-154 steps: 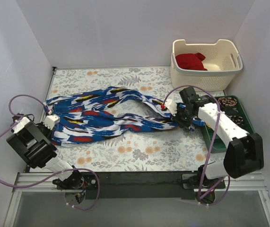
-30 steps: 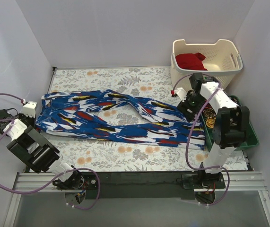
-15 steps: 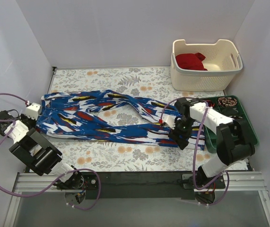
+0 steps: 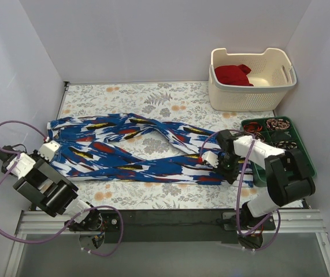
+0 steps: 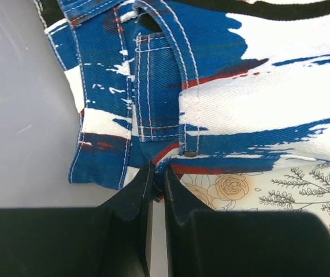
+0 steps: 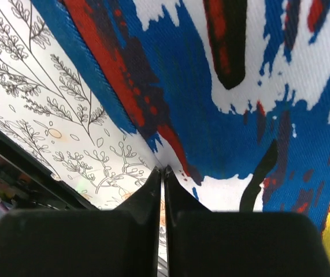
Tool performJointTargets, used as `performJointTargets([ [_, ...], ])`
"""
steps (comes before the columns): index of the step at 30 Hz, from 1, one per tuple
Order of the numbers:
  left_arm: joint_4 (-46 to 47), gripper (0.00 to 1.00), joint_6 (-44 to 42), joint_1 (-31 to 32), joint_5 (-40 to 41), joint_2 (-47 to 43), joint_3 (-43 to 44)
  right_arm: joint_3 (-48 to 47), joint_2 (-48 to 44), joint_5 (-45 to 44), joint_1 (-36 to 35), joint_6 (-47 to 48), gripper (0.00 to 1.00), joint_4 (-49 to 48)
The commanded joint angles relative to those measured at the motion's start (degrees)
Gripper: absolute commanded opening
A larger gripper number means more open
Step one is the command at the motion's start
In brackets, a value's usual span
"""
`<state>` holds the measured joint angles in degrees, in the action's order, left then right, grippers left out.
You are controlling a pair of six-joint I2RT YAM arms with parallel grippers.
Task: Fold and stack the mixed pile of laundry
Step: Flatten out the trousers at the center of the board.
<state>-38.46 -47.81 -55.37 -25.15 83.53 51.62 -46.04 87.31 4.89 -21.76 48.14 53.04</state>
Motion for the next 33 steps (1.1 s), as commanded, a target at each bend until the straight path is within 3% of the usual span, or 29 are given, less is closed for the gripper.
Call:
performJointTargets([
  [1, -2.7, 0.0, -5.4, -0.4, 0.8, -2.8, 1.1, -1.0, -3.9, -0.1, 0.4, 0.7, 0.01, 3.5],
  [4, -3.3, 0.0, -7.7, -0.7, 1.5, -3.6, 0.6, -2.0, -6.1, 0.0, 0.8, 2.9, 0.01, 7.9],
  [12, -10.0, 0.0, -28.4, -10.2, 4.7, -2.6, 1.0, 8.0, -12.3, -2.5, 1.0, 9.4, 0.01, 13.0],
  [15, -15.1, 0.01, -32.4, -11.9, 8.6, -1.6, 0.8, 9.0, -12.6, -2.8, 1.0, 10.8, 0.01, 14.5],
  [16, -17.3, 0.22, -33.6, -12.3, 8.4, -1.7, 1.5, 8.4, -12.4, -2.6, 0.9, 11.3, 0.01, 15.1],
  [17, -22.3, 0.3, -34.4, -12.7, 7.0, -2.0, 2.2, 6.9, -12.4, -1.8, 1.0, 11.5, 0.08, 16.8],
  [18, -25.2, 0.42, -34.5, -12.7, 5.2, -2.7, 3.6, 5.4, -12.6, -0.9, 1.0, 11.7, 0.33, 17.9],
  [19, -28.3, 0.49, -35.2, -12.7, 1.4, -2.9, 6.5, 3.8, -13.5, 0.3, 1.0, 12.1, 0.42, 19.5],
  [20, -35.7, 0.52, -36.8, -12.7, -0.4, -3.0, 8.5, 0.1, -13.8, 3.0, 1.0, 12.4, 0.48, 20.3],
  [22, -40.9, 0.55, -38.2, -12.7, -5.4, -4.1, 12.5, -3.4, -14.2, 5.5, 1.0, 12.2, 0.6, 22.1],
  [26, -40.7, 0.57, -35.6, -7.2, -17.5, -8.3, 12.6, -9.8, -13.0, 9.1, 1.1, 7.3, 0.61, 21.1],
  [28, -37.8, 0.59, -29.6, -2.6, -20.4, -9.8, 11.4, -10.4, -10.6, 9.0, 1.1, 4.0, 0.58, 17.4],
  [29, -31.7, 0.59, -17.4, 5.7, -20.5, -11.4, 9.7, -10.3, -9.5, 8.0, 1.1, 2.6, 0.56, 15.9],
  [33, -16.8, 0.6, 6.6, 23.6, -21.7, -12.8, 6.2, -10.1, -6.3, 5.2, 1.5, -4.4, 0.51, 7.8],
])
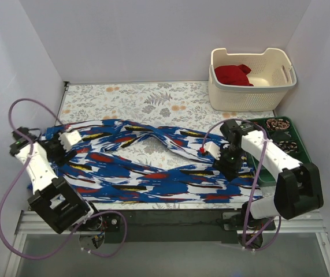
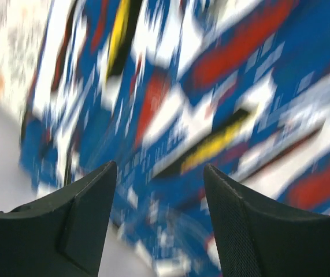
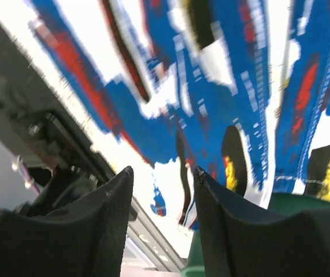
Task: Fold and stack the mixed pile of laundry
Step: Flatten out the trousers at the center of the board.
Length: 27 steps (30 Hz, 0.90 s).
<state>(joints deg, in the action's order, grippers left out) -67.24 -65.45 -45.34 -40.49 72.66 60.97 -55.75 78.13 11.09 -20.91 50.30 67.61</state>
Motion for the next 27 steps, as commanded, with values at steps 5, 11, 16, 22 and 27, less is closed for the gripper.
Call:
performJointTargets([
  [5, 23.5, 0.61, 39.5, 33.4, -2.0, 1.4, -5.9, 0.7, 7.7, -3.8, 0.9, -9.0, 0.49, -12.4],
  [11, 30.0, 0.61, 43.5, 43.0, 3.5, 6.1, -10.8, 5.0, 12.2, -7.0, 1.8, -8.5, 0.49, -17.9],
  [16, 34.3, 0.58, 43.5, 44.5, 7.2, 10.2, -13.8, 7.5, 14.9, -8.5, 3.6, -7.6, 0.49, -20.8],
  [22, 33.8, 0.2, 38.5, 44.5, 13.7, 13.1, -16.9, 8.2, 14.9, -8.7, 4.3, -7.1, 0.49, -21.2],
  [27, 30.9, 0.0, 35.6, 38.9, 14.6, 13.8, -13.3, 9.5, 13.3, -9.6, 4.3, -6.0, 0.49, -20.4],
])
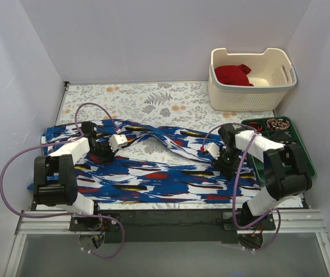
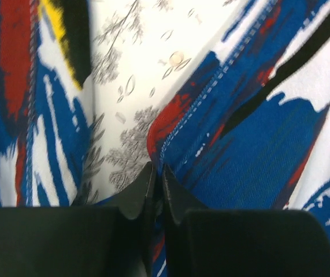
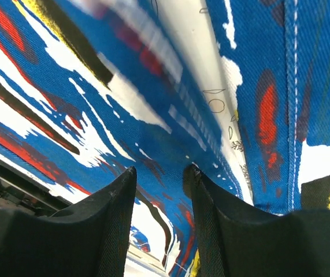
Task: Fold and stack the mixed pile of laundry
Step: Flatten out the trousers at the center of the board.
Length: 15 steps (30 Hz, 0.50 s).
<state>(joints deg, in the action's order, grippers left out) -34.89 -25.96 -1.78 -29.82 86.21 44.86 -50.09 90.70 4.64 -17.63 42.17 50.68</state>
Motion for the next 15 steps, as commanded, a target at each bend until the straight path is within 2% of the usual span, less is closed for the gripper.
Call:
performJointTargets([
  [1, -2.1, 0.0, -4.6, -6.7, 4.6, 0.2, 3.1, 3.7, 0.0, -3.4, 1.0, 2.5, 0.49, -3.2],
  [5, -7.3, 0.02, -7.6, -10.1, 4.3, -0.3, 6.4, -3.2, -1.1, -0.3, 1.1, 1.9, 0.49, -0.8],
  [6, -8.9, 0.09, -7.9, -10.1, 3.5, -1.2, 7.3, -5.4, -1.0, 1.1, 1.1, 1.4, 0.49, 1.0],
  [7, -12.9, 0.29, -8.4, -10.5, 0.3, -1.9, 9.6, -8.0, -0.7, 3.6, 1.1, 0.3, 0.5, 1.6],
  [9, -14.7, 0.38, -8.2, -10.6, -2.9, -3.9, 11.4, -15.2, 0.3, 5.7, 1.2, -0.9, 0.5, 2.9],
  [12, -13.5, 0.43, -3.3, -10.7, -5.9, -5.4, 14.8, -23.3, 2.4, 7.6, 1.2, -2.4, 0.51, 3.2],
  [15, -8.0, 0.44, 4.8, -11.1, -4.6, -1.8, 18.1, -28.4, 7.0, 7.0, 1.2, -3.3, 0.5, 2.9],
])
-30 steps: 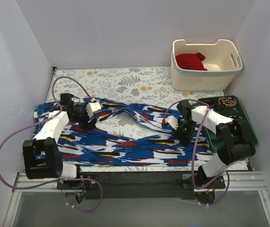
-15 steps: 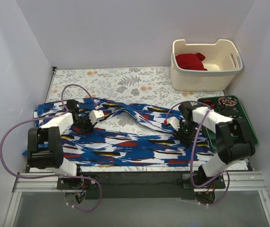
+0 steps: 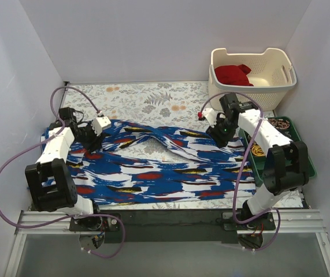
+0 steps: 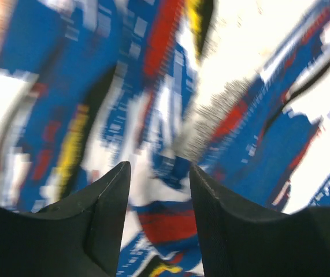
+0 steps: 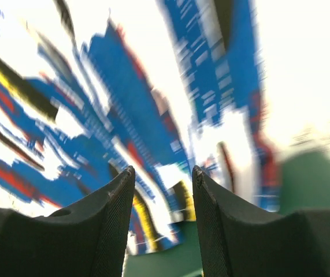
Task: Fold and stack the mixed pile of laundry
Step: Flatten out the trousers at the center of the board.
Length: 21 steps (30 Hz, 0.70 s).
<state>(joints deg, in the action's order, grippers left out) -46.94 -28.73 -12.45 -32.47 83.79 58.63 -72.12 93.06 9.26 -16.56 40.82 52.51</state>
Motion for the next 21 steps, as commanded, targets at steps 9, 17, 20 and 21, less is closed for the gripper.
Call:
performJointTargets([
  [9, 12.8, 0.32, 17.7, -1.3, 9.7, 16.8, 8.7, -11.5, 17.2, 0.4, 0.1, -5.3, 0.44, -4.5],
  [17, 13.9, 0.25, 13.2, -8.9, 17.7, 27.2, 12.8, -11.6, 23.8, -5.9, 0.3, -3.9, 0.44, -8.0],
  [20, 12.2, 0.25, 12.0, -11.0, 16.9, 29.8, 17.0, -13.0, 27.0, -9.1, 0.8, -3.8, 0.43, -9.7],
  [21, 12.2, 0.26, 11.7, -11.1, 16.8, 29.8, 17.1, -15.1, 28.7, -9.0, 1.0, -4.0, 0.43, -9.8],
])
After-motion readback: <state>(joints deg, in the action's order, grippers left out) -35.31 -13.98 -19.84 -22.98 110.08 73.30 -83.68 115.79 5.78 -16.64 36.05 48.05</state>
